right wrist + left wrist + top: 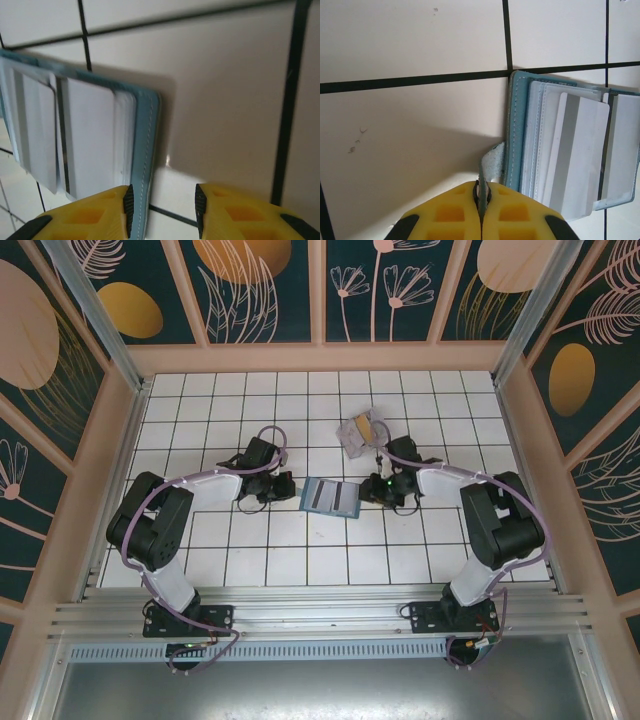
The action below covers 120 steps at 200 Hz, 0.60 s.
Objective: Put the credit cards into the card holder
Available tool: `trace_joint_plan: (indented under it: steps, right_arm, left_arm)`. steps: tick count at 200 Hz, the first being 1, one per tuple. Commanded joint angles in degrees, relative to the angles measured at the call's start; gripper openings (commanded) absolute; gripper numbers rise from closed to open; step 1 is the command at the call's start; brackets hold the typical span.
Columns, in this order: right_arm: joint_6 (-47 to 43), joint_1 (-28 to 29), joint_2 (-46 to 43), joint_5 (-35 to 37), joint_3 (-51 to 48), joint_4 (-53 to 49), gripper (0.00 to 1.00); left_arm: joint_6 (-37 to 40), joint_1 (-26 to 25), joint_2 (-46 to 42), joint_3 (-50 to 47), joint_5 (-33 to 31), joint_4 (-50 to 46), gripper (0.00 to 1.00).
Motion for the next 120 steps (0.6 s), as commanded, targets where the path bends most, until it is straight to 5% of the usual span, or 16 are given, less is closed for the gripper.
trace_joint_plan:
  steps: [1, 65, 120]
  right_arm:
    - [4.1, 0.3, 0.4, -5.8, -2.1, 8.1, 0.40]
    - [8.9, 1.1, 2.8, -12.7, -4.3, 19.6, 0.40]
    - [8.5, 2.0, -1.2, -11.8, -2.4, 17.0, 0.40]
  left_arm:
    - [0.2, -0.4, -1.6, -0.4, 1.0, 0.8, 0.00]
    - [0.1, -0.4, -1.6, -0.8, 1.2, 1.0, 0.00]
    - [0.1, -0.4, -1.6, -0.7, 1.2, 1.1, 0.00]
